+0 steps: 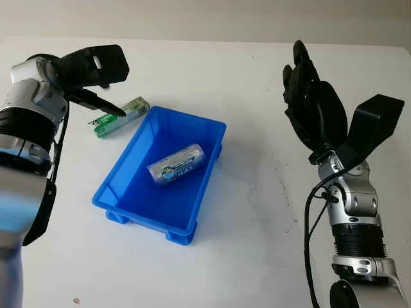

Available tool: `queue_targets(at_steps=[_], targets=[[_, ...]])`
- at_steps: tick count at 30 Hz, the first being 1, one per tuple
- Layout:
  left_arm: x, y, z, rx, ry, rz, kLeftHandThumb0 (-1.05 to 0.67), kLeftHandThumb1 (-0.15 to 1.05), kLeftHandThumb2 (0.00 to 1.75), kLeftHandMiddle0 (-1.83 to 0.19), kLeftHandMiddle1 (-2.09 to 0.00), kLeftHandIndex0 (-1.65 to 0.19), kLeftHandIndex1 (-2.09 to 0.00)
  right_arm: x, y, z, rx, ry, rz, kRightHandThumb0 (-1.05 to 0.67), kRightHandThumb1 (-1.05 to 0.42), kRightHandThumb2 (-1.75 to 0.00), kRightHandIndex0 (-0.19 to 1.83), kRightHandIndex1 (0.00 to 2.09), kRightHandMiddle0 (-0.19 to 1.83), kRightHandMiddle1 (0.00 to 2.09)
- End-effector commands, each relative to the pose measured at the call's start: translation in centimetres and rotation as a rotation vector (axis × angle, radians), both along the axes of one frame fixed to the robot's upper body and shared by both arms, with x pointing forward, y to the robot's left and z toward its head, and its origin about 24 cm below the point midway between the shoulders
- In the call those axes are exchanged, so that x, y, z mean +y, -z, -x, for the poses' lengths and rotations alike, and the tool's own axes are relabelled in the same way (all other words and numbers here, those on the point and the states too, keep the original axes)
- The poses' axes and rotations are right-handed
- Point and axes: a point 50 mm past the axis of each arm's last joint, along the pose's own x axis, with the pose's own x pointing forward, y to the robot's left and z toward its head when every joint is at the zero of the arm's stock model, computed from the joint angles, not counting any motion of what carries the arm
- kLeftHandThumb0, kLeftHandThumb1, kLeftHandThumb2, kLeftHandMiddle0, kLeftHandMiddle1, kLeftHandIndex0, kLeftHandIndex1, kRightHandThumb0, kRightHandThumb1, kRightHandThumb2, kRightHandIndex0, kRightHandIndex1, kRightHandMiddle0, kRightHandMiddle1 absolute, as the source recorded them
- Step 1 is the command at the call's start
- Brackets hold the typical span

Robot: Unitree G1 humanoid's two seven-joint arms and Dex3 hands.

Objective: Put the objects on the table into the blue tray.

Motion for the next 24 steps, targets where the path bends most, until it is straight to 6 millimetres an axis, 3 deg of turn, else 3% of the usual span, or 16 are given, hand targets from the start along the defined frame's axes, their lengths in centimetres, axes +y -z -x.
queue_targets(at_steps=[1, 3, 4, 7, 9, 10, 11, 12, 16, 20, 22, 24], targets=[[-0.4, -0.4, -0.1, -0.028, 0.024, -0.015, -0.71, 0.95, 0.05, 0.19, -1.57, 0.11, -0.51, -0.2, -0.3, -0.1, -0.011, 0.002, 0.001, -0.73, -1.05, -0.72, -0.19, 0.0, -0.19, 0.0], [-0.6, -0.2, -0.2, -0.034, 0.039, -0.025, -0.7, 0.95, 0.05, 0.19, -1.8, 0.02, -0.47, -0.2, -0.3, -0.1, -0.01, 0.003, 0.003, -0.73, -1.05, -0.72, -0.19, 0.0, -0.19, 0.0], [-0.7, 0.0, -0.2, -0.033, 0.045, -0.038, -0.71, 0.95, 0.05, 0.19, -1.8, -0.01, -0.47, -0.2, -0.3, 0.0, -0.011, 0.001, 0.003, -0.73, -1.05, -0.73, -0.19, 0.0, -0.19, 0.0], [-0.9, 0.3, -0.3, -0.03, 0.057, -0.058, -0.73, 0.94, 0.05, 0.19, -1.6, -0.01, -0.44, -0.2, -0.3, 0.0, -0.011, -0.002, 0.003, -0.73, -1.05, -0.73, -0.19, 0.0, -0.19, 0.0], [-1.1, 0.5, -0.3, -0.03, 0.065, -0.079, -0.74, 0.94, 0.05, 0.19, -1.89, -0.02, -0.44, -0.3, -0.3, 0.0, -0.011, 0.001, 0.004, -0.73, -1.05, -0.73, -0.19, 0.0, -0.19, 0.0], [-1.2, 0.7, -0.3, -0.031, 0.069, -0.089, -0.74, 0.94, 0.05, 0.19, -1.88, 0.0, -0.42, -0.3, -0.3, 0.0, -0.012, 0.0, 0.004, -0.73, -1.05, -0.73, -0.19, 0.0, -0.19, 0.0], [-1.2, 0.9, -0.3, -0.033, 0.072, -0.094, -0.71, 0.93, 0.05, 0.19, -1.42, 0.01, -0.41, -0.3, -0.3, 0.0, -0.012, -0.001, 0.004, -0.73, -1.05, -0.73, -0.19, 0.0, -0.19, 0.0], [-1.2, 1.0, -0.3, -0.038, 0.075, -0.096, -0.7, 0.93, 0.05, 0.19, -1.28, 0.0, -0.42, -0.3, -0.3, 0.0, -0.013, -0.001, 0.005, -0.73, -1.05, -0.73, -0.19, 0.0, -0.19, 0.0], [-1.4, 1.8, -0.3, -0.074, 0.108, -0.166, -0.66, 0.91, 0.05, 0.1, -1.11, 0.03, -0.58, -0.3, -0.3, 0.0, -0.011, 0.0, -0.003, -0.72, -1.05, -0.73, -0.19, 0.0, -0.19, 0.0], [-1.4, 2.6, -0.2, -0.099, 0.132, -0.226, -0.58, 0.9, 0.05, 0.02, -0.84, 0.05, -0.37, -0.3, -0.3, 0.1, -0.013, 0.001, -0.009, -0.72, -1.05, -0.73, -0.19, 0.0, -0.19, 0.0], [-1.4, 2.8, -0.2, -0.102, 0.132, -0.232, -0.56, 0.89, 0.05, -0.1, -0.39, 0.01, -0.23, -0.3, -0.2, 0.1, -0.013, -0.001, -0.008, -0.72, -1.05, -0.73, -0.19, 0.0, -0.19, 0.0], [-1.4, 3.1, -0.2, -0.098, 0.128, -0.233, -0.53, 0.88, 0.05, -0.19, -0.25, -0.08, -0.2, -0.2, -0.3, 0.1, -0.014, -0.002, -0.01, -0.72, -1.05, -0.74, -0.19, 0.0, -0.19, 0.0]])
